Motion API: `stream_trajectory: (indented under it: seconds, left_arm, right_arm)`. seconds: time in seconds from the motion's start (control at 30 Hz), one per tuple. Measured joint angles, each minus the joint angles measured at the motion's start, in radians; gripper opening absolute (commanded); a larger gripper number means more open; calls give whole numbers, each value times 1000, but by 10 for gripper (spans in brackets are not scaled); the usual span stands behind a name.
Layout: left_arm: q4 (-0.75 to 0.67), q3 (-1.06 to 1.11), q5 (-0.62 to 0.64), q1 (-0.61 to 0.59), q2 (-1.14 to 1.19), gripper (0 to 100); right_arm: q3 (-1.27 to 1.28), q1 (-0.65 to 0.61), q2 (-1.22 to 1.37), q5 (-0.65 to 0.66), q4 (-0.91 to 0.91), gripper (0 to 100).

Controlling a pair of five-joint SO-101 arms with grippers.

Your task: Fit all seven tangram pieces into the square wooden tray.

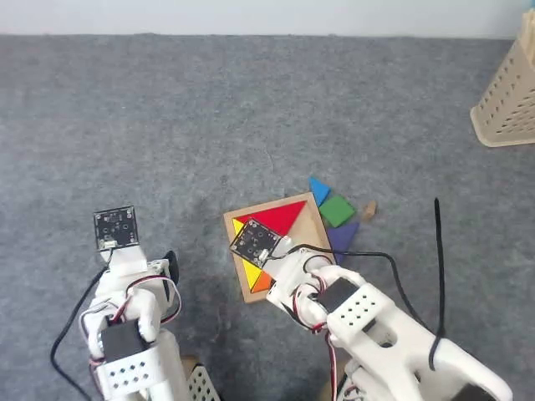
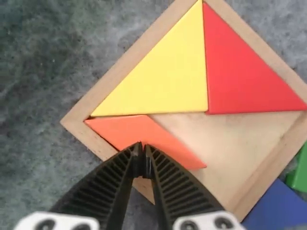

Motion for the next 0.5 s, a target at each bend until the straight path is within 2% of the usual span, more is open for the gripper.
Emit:
stream_trajectory:
  seconds: [0.13,0.27,0.37,0.5]
  left_arm:
    - [0,0,0,0,0,216]
    - [0,0,0,0,0,216]
    - [0,0,0,0,0,216]
    - [0,0,0,0,0,216]
  right_arm:
    - [-44,0,-44,2,115,6]
    - [-48,87,-153,3,149,6]
    - [-21,146,-190,3,86,6]
    - [74,155,-195,3,-75,6]
